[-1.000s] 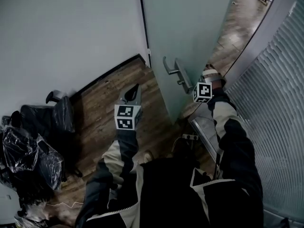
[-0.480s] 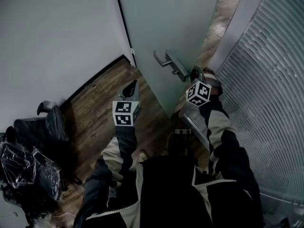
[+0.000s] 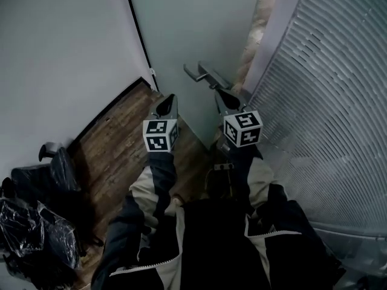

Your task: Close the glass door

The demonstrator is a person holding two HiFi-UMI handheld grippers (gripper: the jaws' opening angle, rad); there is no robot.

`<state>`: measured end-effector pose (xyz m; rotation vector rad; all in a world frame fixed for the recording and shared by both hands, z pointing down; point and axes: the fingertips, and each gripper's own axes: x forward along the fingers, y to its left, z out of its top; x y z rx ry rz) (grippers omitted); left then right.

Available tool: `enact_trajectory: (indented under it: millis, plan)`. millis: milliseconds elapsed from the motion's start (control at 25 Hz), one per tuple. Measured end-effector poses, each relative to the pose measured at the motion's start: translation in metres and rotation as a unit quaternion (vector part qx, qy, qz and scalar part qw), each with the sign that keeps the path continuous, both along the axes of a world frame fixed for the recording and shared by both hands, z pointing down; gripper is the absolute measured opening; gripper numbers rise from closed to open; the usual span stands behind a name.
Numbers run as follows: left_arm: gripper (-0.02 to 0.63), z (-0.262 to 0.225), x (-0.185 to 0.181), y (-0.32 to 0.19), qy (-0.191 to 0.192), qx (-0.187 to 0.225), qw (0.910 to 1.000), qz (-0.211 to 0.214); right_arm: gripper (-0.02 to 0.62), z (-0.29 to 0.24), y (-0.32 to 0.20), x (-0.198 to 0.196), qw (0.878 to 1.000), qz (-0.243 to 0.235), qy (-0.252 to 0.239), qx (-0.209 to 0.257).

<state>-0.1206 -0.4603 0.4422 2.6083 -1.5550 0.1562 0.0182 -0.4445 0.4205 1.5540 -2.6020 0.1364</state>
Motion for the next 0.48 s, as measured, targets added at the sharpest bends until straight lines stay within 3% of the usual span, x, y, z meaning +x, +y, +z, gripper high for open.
enact_trajectory:
  millis: [200,480]
  plan:
    - [0.003,0.0,0.006,0.005,-0.003,0.004,1.0,-0.004,0.005,0.033,-0.005,-0.017,0.999,0.009,-0.015,-0.046]
    - [0.003,0.007,0.006,0.005,-0.012,0.001,0.9998,-0.013,0.003,0.042,-0.011,-0.018,0.999,0.013,0.001,-0.042]
